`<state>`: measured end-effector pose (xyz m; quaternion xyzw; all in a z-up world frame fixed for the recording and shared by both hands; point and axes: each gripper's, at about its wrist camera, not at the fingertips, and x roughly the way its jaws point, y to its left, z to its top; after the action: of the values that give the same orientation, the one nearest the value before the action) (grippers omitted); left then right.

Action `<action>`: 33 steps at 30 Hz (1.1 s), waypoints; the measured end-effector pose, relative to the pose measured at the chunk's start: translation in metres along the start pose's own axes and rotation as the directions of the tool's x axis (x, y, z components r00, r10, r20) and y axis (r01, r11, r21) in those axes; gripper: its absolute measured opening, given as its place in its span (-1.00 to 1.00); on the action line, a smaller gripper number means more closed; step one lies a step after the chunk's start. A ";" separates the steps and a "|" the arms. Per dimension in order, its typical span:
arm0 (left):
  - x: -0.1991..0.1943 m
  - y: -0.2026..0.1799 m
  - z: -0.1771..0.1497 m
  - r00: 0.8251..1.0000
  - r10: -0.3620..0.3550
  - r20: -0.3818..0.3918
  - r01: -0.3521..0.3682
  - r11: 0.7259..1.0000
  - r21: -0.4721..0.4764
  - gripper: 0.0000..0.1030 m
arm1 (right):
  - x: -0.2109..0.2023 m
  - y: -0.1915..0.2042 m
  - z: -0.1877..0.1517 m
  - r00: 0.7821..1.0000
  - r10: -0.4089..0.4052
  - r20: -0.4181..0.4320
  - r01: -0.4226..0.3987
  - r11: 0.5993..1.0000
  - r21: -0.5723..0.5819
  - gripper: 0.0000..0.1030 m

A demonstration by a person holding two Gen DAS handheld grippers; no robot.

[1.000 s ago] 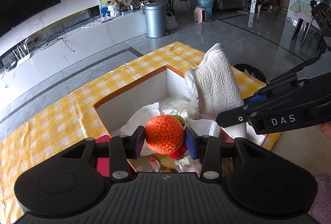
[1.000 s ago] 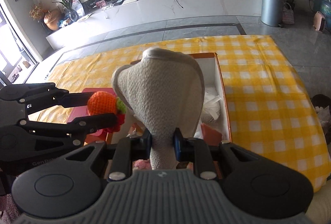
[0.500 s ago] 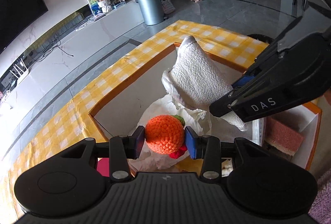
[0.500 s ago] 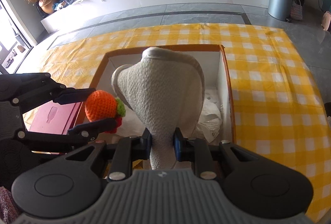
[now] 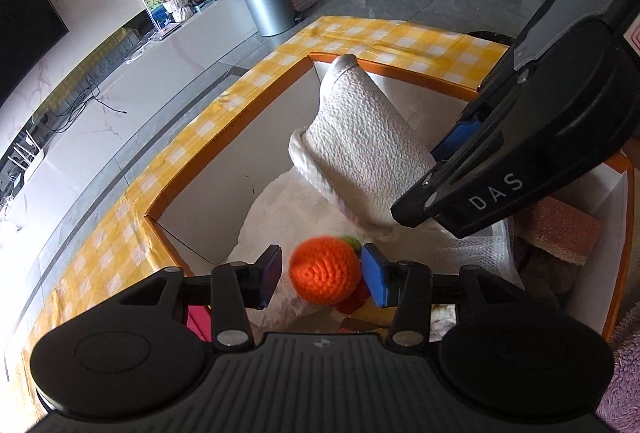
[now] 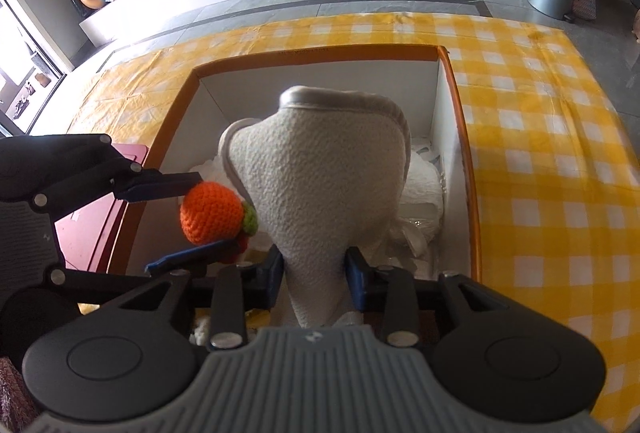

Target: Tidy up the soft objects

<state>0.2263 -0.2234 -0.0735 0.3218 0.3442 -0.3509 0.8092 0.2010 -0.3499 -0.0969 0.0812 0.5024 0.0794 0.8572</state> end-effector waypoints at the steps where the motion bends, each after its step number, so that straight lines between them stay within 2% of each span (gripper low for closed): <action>1: -0.004 -0.001 0.000 1.000 0.001 0.005 -0.001 1.000 0.008 0.31 | -0.003 0.001 0.000 1.000 0.001 0.001 -0.001 1.000 0.001 -0.21; 2: -0.008 -0.002 0.001 1.000 0.003 0.016 -0.003 1.000 0.020 0.39 | -0.007 0.002 0.000 1.000 0.001 0.004 -0.001 1.000 0.000 -0.15; 4: -0.017 -0.004 0.001 1.000 0.015 0.024 -0.016 0.999 0.039 0.40 | -0.016 0.005 0.000 1.000 -0.008 0.011 0.008 1.000 -0.008 0.01; 9: -0.047 -0.005 0.003 0.998 0.030 0.063 -0.033 0.999 0.041 0.40 | -0.045 0.019 0.000 0.997 -0.042 0.058 0.043 0.999 -0.024 0.20; 15: -0.101 -0.008 -0.002 0.989 0.074 0.127 -0.078 0.997 0.028 0.40 | -0.090 0.034 -0.006 0.989 -0.068 0.132 0.073 0.997 -0.031 0.31; 23: -0.179 -0.004 -0.023 0.967 0.137 0.215 -0.125 0.990 -0.070 0.40 | -0.150 0.062 -0.042 0.967 -0.088 0.241 0.102 0.994 -0.047 0.39; 28: -0.224 -0.006 -0.051 0.934 0.209 0.290 -0.168 0.973 -0.162 0.40 | -0.181 0.085 -0.077 0.941 -0.115 0.319 0.139 0.989 -0.055 0.45; 33: -0.255 -0.005 -0.085 0.916 0.258 0.309 -0.169 0.943 -0.288 0.40 | -0.205 0.113 -0.122 0.891 -0.138 0.432 0.180 0.982 -0.057 0.55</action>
<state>0.0623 -0.0730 0.0770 0.1852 0.2031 -0.2630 0.9248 -0.0108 -0.2768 0.0431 0.0139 0.3036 0.0132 0.9526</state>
